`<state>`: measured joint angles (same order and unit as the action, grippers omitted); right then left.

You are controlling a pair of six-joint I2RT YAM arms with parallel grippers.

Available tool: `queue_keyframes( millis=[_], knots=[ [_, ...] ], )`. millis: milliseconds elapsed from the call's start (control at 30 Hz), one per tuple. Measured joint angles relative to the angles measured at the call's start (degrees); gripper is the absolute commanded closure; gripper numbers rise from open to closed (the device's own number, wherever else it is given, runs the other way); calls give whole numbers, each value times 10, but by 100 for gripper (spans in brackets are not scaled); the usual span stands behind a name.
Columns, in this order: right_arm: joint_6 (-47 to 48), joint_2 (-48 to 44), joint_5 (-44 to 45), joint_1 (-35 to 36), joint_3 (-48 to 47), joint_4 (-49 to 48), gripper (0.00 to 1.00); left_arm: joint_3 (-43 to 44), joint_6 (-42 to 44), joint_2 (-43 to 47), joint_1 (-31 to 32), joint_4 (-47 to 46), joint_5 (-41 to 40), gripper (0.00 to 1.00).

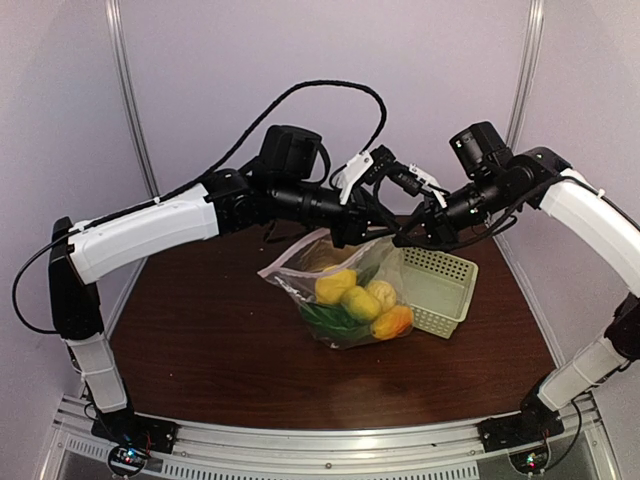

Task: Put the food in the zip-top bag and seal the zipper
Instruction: Zip the zipper of the food storage bag.

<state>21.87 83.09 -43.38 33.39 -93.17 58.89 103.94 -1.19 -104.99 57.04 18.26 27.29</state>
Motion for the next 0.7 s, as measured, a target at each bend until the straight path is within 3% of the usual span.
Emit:
queue_keyframes(
  millis=[300,700],
  knots=[
    [0,-6,8,0,5,-1,100,0,0,-3,-2,4,6,96],
    [0,-19,9,-3,21,-14,100,-7,1,3,-3,9,5,97]
  ],
)
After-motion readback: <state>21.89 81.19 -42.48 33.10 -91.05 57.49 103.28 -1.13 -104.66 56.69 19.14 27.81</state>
